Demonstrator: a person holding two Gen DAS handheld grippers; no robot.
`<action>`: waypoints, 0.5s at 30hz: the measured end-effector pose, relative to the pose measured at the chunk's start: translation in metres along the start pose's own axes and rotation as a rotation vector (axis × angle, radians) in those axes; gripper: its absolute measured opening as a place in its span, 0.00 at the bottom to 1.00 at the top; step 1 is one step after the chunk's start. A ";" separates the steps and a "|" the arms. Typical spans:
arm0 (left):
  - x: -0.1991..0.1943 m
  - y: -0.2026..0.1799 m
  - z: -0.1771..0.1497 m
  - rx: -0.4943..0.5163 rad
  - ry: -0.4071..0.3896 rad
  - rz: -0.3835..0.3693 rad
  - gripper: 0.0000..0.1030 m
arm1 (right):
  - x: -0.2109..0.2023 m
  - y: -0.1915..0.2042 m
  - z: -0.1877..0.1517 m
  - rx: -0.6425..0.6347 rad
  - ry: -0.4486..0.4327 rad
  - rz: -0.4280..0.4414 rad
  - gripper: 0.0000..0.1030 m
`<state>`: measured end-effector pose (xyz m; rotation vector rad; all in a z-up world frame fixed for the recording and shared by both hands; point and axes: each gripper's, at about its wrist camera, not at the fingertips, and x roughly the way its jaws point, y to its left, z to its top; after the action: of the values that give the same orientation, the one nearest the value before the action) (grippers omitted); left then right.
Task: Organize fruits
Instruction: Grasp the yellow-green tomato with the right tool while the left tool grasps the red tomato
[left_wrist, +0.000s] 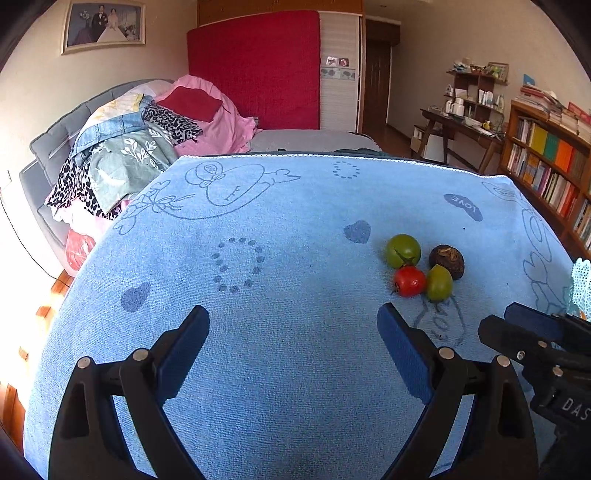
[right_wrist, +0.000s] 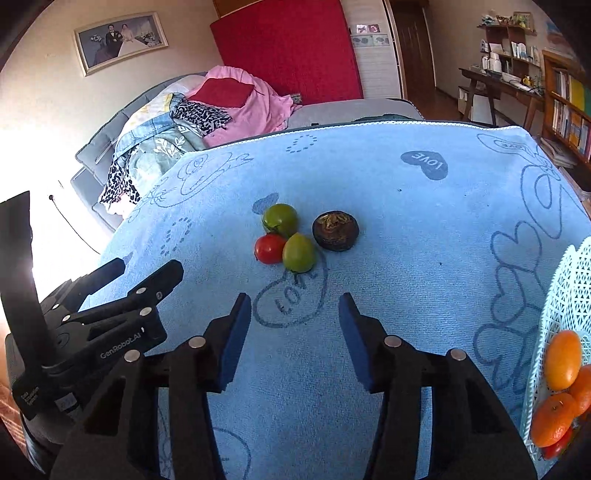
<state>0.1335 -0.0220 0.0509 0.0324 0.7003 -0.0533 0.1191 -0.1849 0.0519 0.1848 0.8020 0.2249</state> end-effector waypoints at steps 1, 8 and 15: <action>0.001 0.001 0.000 -0.006 0.004 -0.006 0.89 | 0.005 0.001 0.002 -0.001 0.002 -0.002 0.48; 0.005 0.009 -0.004 -0.042 0.028 -0.030 0.89 | 0.037 0.001 0.018 -0.008 0.032 -0.020 0.39; 0.005 0.012 -0.005 -0.057 0.031 -0.041 0.89 | 0.059 -0.003 0.027 -0.008 0.045 -0.035 0.32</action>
<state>0.1346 -0.0101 0.0440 -0.0355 0.7329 -0.0723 0.1783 -0.1742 0.0289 0.1589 0.8482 0.1998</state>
